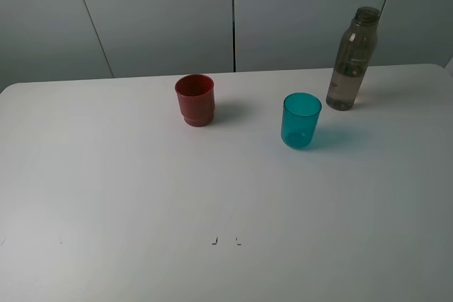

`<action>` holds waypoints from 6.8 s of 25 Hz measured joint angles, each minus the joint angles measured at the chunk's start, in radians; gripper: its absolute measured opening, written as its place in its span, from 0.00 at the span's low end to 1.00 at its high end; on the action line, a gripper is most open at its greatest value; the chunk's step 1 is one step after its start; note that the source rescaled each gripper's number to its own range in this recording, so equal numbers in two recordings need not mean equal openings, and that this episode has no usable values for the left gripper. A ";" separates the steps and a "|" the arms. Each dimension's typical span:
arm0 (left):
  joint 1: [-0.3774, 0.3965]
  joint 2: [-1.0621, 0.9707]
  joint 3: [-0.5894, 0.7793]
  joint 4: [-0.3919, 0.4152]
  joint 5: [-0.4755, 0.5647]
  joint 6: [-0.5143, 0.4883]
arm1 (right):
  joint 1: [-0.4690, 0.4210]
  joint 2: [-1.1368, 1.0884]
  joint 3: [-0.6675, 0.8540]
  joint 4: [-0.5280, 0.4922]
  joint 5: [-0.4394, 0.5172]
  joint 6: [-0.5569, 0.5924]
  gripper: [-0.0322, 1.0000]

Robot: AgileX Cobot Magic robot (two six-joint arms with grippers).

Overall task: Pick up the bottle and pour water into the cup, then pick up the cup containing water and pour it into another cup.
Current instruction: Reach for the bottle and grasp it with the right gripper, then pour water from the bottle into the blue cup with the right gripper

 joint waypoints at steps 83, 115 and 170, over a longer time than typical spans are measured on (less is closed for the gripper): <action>0.000 0.000 0.000 0.000 0.000 0.007 | 0.000 1.351 0.067 0.039 -1.283 -0.127 1.00; 0.000 0.000 0.000 0.000 0.000 0.007 | -0.101 2.035 -0.229 -0.340 -1.850 0.050 1.00; 0.000 0.000 0.000 0.000 0.000 0.007 | -0.101 2.193 -0.459 -0.402 -1.982 0.161 0.03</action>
